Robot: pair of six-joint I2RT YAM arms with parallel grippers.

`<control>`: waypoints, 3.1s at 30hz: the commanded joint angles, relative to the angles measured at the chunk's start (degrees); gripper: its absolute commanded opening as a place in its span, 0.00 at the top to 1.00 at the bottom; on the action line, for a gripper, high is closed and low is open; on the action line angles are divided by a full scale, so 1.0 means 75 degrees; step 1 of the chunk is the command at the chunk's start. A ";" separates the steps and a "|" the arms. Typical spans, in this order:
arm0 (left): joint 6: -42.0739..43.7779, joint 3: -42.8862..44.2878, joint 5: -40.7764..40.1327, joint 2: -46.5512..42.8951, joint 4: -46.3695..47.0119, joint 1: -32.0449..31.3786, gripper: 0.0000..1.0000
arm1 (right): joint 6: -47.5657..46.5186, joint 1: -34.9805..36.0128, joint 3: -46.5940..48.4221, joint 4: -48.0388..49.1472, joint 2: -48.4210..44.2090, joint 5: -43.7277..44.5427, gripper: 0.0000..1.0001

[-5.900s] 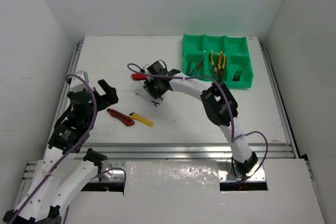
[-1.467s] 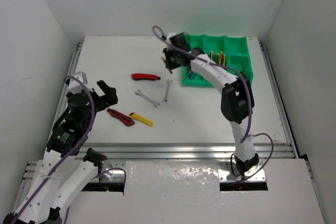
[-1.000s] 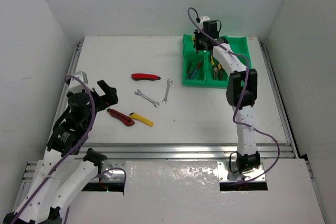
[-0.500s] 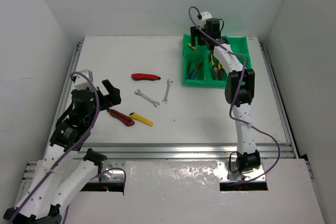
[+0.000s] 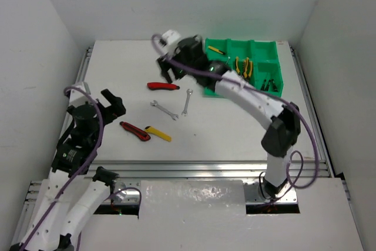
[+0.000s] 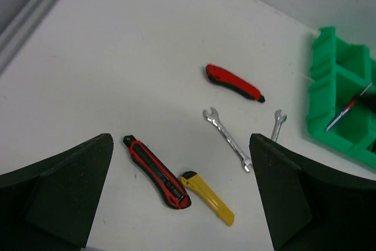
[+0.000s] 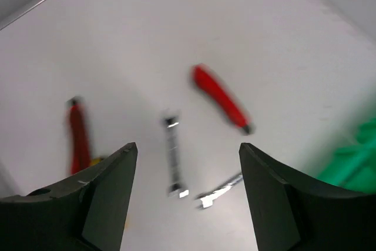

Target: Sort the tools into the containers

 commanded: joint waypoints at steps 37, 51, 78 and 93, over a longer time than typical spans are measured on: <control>-0.0189 0.0023 -0.0341 -0.0178 0.0199 0.0293 0.00 | 0.0833 0.2554 -0.2023 -0.0887 0.2294 -0.0241 0.99; 0.0163 -0.0047 0.0573 -0.0237 0.0550 0.0281 0.00 | 0.0015 -0.1050 -0.2882 -0.0008 -0.1087 0.0285 1.00; 0.0444 -0.0071 0.1499 0.0830 0.0773 0.0375 0.00 | -0.2025 -0.3516 0.3134 0.3262 0.4600 -0.0100 0.64; 0.0281 -0.0001 0.0984 0.0981 0.0691 0.0574 0.00 | 0.1652 -0.2124 -0.1122 0.0286 -0.0247 0.0370 0.01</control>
